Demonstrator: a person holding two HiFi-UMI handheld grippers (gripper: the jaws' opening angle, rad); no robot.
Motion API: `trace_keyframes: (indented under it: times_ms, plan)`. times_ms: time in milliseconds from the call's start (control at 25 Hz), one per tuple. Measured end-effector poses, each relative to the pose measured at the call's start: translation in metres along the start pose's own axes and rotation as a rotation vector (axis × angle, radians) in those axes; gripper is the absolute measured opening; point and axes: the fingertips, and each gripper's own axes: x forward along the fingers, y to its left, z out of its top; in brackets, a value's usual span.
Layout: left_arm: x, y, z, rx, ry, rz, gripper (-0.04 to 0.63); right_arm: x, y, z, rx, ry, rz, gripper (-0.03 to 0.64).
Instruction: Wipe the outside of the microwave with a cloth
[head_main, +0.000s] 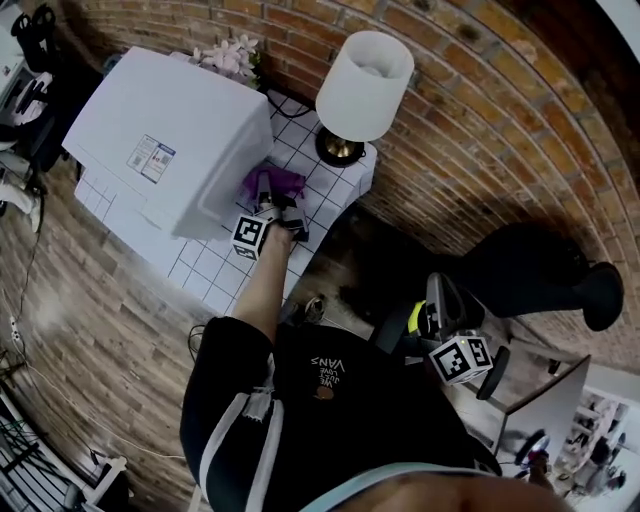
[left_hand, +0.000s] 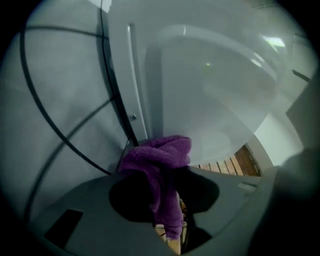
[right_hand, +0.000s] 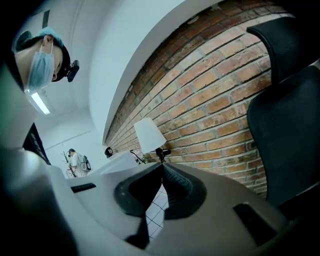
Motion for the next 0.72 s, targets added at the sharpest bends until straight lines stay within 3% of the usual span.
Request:
trace_keyframes:
  times_ms: [400,720]
  plan:
    - [0.076,-0.010,-0.056,0.009,0.095,-0.023,0.129,-0.018,-0.021,0.007,0.014,-0.017,-0.102,0.000]
    - [0.064,-0.024,-0.062,0.007,0.150,-0.052,0.129,-0.015,-0.013,0.004,0.027,-0.012,-0.079,0.000]
